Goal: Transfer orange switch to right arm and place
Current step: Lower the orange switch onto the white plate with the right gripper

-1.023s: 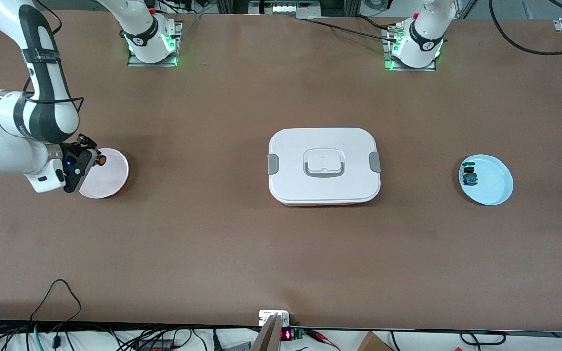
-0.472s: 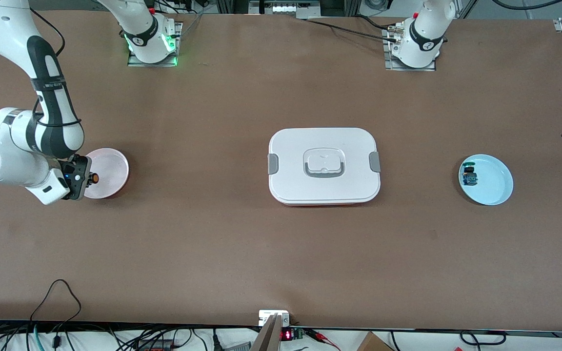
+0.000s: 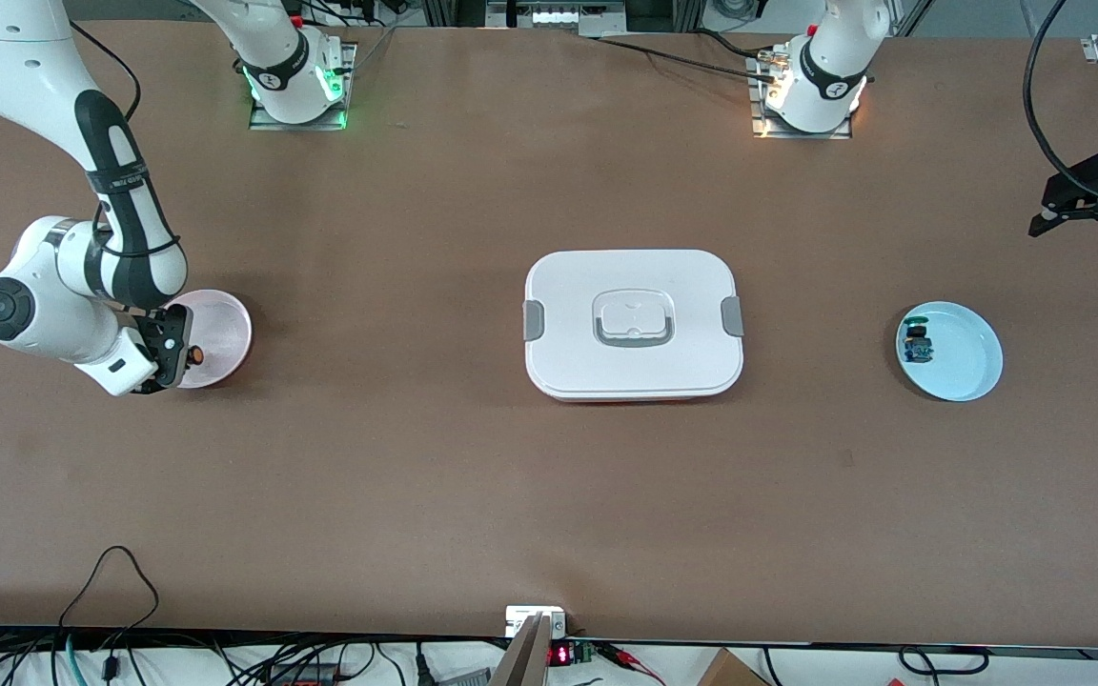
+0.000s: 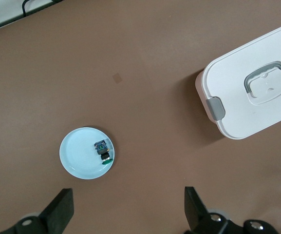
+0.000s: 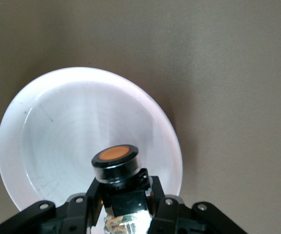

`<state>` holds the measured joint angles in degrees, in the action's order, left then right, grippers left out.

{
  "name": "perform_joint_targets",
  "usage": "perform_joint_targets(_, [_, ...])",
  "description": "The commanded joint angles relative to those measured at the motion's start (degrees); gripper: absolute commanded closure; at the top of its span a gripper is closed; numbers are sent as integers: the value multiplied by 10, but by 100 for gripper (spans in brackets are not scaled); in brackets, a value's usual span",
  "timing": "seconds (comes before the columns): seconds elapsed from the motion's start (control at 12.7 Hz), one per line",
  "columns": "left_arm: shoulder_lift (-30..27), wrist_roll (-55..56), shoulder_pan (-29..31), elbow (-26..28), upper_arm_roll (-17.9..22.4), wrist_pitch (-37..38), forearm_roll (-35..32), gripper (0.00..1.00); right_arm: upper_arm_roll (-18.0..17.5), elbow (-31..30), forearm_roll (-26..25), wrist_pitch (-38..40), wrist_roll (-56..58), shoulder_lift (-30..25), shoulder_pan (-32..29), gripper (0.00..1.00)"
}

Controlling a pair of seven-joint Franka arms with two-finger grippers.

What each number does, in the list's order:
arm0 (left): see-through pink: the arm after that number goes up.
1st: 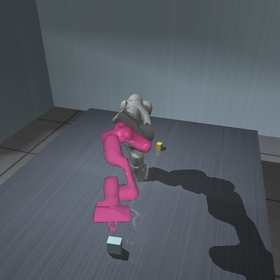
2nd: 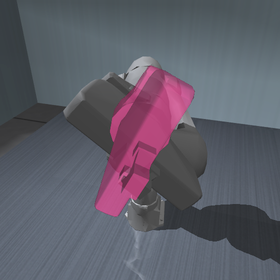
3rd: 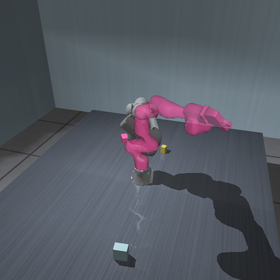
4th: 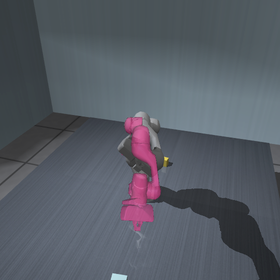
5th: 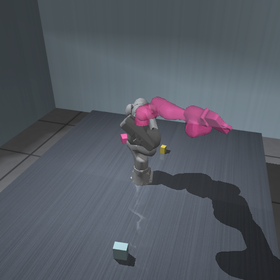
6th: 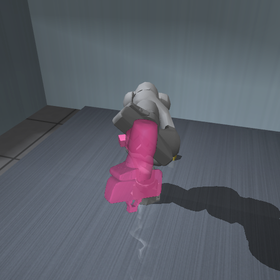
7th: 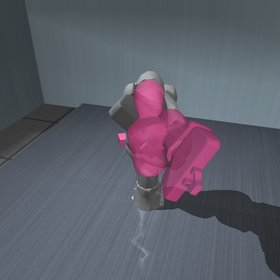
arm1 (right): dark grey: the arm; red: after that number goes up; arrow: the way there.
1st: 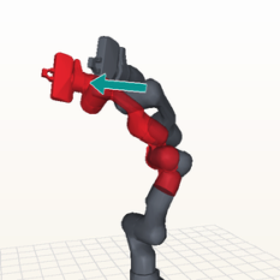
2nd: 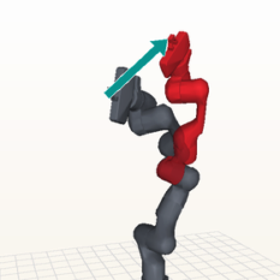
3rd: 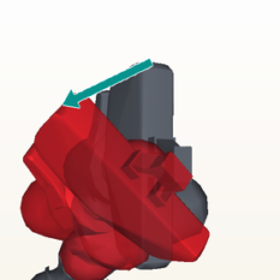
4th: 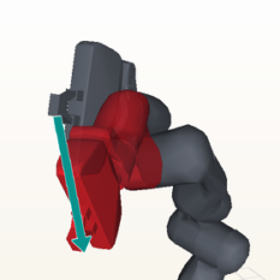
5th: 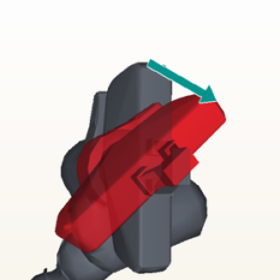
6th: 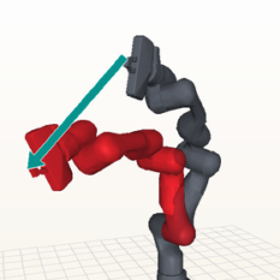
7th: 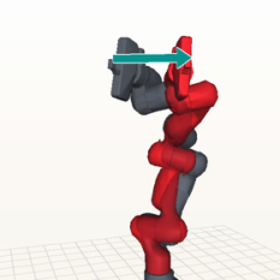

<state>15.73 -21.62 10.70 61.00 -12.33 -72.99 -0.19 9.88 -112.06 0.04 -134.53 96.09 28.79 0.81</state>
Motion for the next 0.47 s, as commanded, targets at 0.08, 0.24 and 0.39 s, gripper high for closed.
perform_joint_targets(0.08, [-18,8,4,19,1,5,-7,0,-4,-40,-8,-13,16,-29,-2,86])
perform_joint_targets(0.24, [-18,9,4,19,-8,5,-6,0,-4,-54,-8,-13,16,-36,-2,86])
perform_joint_targets(0.39, [-53,32,-16,62,-5,4,0,0,-4,-58,-8,-14,16,-38,-1,86])
